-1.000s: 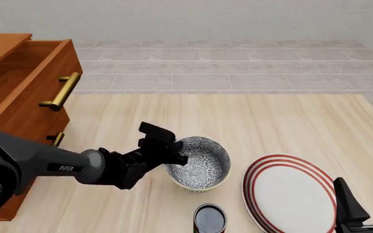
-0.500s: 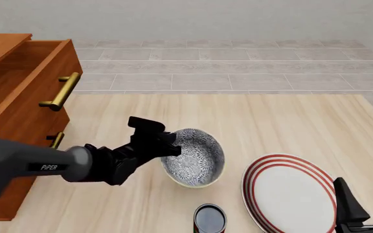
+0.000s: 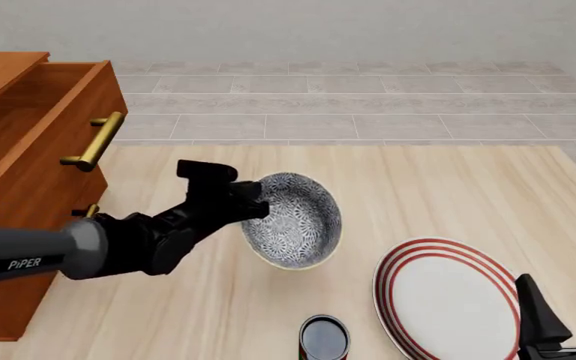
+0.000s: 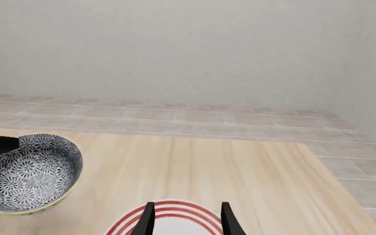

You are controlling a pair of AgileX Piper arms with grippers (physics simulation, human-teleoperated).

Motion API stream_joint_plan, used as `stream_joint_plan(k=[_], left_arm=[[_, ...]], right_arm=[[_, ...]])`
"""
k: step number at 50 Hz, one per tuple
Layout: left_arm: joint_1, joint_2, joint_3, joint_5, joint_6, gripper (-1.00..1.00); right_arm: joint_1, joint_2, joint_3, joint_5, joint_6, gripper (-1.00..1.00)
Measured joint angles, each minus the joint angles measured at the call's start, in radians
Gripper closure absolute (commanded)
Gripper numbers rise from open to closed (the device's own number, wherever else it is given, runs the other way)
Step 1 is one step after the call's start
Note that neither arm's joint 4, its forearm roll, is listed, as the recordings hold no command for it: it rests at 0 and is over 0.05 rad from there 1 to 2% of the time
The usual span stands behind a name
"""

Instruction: Put the bowl on top of the cabinet.

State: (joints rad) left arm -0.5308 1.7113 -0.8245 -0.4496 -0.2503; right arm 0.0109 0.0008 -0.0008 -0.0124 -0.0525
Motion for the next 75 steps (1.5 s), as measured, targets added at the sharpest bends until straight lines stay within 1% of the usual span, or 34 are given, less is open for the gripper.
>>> stream_joint_plan(k=[14, 30, 47, 60, 68, 75], left_arm=[[0.013, -0.086, -0.008, 0.034, -0.026, 1.0], [0.063, -0.209, -0.057, 0.139, -0.057, 1.0], [0.126, -0.298, -0.152, 0.276, -0.074, 1.0], [0.192, -0.33, -0.246, 0.399, -0.082, 1.0], [0.218, -0.346, -0.301, 0.471, -0.085, 1.0], [0.241, -0.355, -0.34, 0.522, -0.115, 1.0]], right_arm=[[-0.001, 0.0, -0.002, -0.001, 0.002, -1.0], [-0.003, 0.0, -0.001, -0.004, 0.004, -1.0], [-0.006, 0.0, 0.0, -0.007, 0.009, -1.0], [-0.009, 0.0, 0.0, -0.009, 0.017, -1.0], [-0.009, 0.0, 0.0, -0.01, 0.019, -1.0], [-0.009, 0.0, 0.0, -0.01, 0.02, -1.0]])
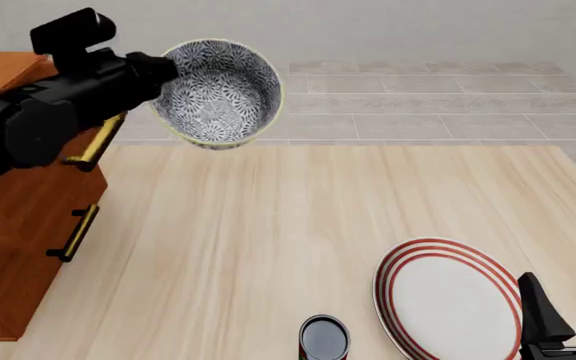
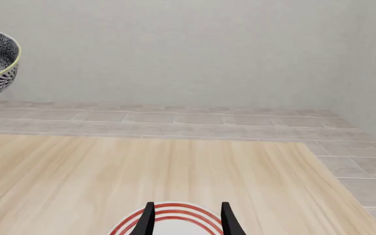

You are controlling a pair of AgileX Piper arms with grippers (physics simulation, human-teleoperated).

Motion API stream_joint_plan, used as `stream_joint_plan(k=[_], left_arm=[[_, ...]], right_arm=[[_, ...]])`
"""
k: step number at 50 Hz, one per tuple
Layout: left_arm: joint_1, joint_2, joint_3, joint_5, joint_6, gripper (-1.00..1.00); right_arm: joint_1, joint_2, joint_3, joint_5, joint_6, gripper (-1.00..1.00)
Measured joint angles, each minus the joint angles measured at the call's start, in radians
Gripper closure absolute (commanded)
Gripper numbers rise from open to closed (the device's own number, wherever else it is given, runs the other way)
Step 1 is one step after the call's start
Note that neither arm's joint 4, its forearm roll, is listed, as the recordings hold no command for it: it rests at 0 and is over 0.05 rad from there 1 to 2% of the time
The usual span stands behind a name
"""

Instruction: Put the bowl on top of the cabinet.

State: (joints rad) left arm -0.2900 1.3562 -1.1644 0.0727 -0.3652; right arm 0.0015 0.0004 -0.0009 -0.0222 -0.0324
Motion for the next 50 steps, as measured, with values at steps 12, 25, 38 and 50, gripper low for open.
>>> stream_joint_plan(k=[12, 25, 38, 50], left_arm=[[0.07, -0.027, -0.073, 0.088, -0.08, 1.0], [0.142, -0.07, -0.112, 0.149, -0.157, 1.0], [0.231, -0.116, -0.146, 0.217, -0.232, 1.0], [0.294, -0.143, -0.183, 0.277, -0.249, 1.0]], right_arm=[[0.0, 0.0, 0.0, 0.002, 0.003, -1.0], [0.0, 0.0, 0.0, 0.002, 0.006, -1.0], [0.001, 0.0, 0.0, 0.002, 0.004, -1.0], [0.001, 0.0, 0.0, 0.001, 0.003, -1.0]])
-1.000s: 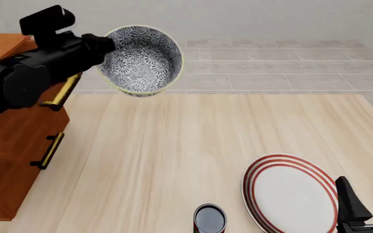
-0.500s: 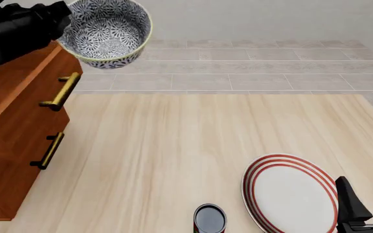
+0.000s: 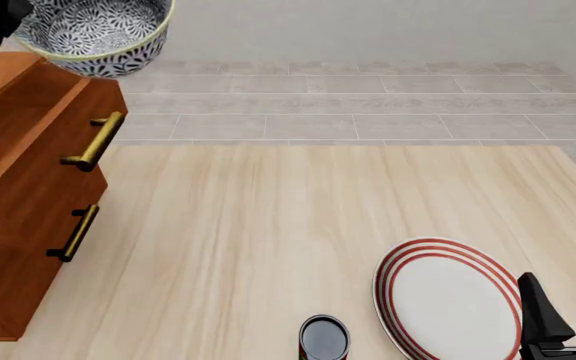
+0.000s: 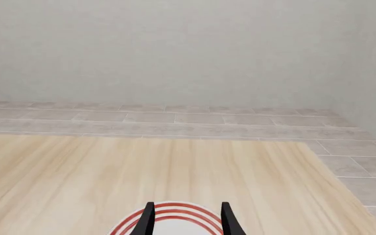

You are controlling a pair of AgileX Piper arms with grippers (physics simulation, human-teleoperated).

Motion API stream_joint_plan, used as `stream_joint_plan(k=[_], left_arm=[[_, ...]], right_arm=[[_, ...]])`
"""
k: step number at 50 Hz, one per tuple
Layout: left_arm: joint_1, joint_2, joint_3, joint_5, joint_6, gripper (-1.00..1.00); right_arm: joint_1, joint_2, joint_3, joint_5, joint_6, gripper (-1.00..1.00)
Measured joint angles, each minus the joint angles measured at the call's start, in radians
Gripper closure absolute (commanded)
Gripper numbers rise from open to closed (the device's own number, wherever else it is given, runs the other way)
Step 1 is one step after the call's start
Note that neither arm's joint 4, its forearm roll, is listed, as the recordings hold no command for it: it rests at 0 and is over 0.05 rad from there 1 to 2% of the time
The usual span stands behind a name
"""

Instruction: Put the bowl on top of the cabinet.

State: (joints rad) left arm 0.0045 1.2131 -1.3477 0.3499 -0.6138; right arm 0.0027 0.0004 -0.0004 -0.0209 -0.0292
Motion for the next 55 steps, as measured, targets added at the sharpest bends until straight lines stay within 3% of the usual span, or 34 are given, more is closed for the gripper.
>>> stream_joint_plan(k=[34, 55], left_arm=[[0.214, -0.021, -0.153, 0.238, 0.052, 1.0], [0.299, -0.034, -0.203, 0.326, 0.05, 1.0]], right_arm=[[0.003, 0.0, 0.0, -0.001, -0.001, -1.0], [0.004, 0.0, 0.0, -0.001, -0.001, -1.0]])
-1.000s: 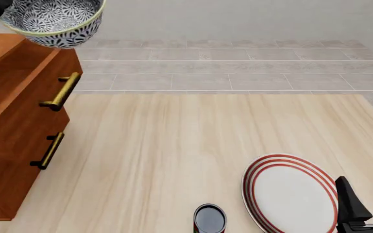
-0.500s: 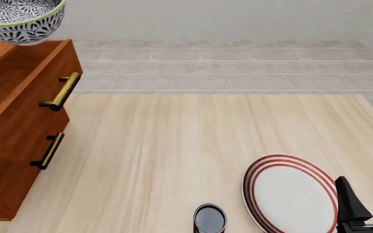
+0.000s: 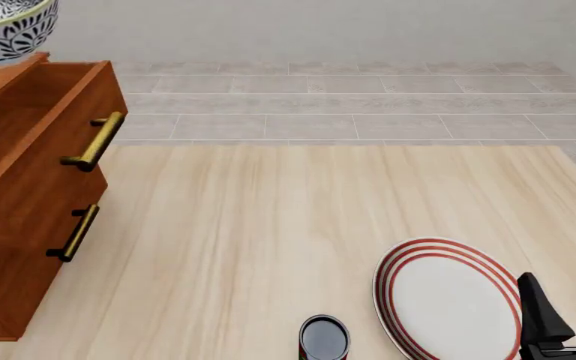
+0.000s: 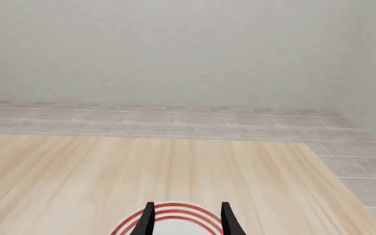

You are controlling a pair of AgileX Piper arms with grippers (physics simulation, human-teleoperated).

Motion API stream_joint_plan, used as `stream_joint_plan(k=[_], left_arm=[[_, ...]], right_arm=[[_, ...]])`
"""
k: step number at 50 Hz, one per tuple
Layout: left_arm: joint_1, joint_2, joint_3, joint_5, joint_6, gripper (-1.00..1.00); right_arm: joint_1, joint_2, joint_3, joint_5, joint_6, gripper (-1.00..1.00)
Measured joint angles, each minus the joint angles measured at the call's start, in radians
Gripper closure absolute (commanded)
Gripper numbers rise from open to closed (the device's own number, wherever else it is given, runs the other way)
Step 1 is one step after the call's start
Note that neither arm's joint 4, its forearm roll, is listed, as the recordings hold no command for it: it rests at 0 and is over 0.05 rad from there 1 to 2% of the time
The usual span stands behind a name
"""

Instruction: Put the bowl on top of the cabinet.

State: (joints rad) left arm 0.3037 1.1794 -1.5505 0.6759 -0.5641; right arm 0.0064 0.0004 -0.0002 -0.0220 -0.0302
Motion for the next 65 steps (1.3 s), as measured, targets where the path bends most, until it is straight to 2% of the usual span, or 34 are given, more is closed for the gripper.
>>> stream_joint_plan(k=[31, 65], left_arm=[[0.118, -0.017, -0.024, 0.072, -0.01, 1.0], [0.223, -0.035, -0.007, 0.081, -0.024, 1.0]], right_arm=[[0.001, 0.0, 0.0, 0.0, -0.003, -1.0], [0.005, 0.0, 0.0, 0.003, -0.008, -1.0]])
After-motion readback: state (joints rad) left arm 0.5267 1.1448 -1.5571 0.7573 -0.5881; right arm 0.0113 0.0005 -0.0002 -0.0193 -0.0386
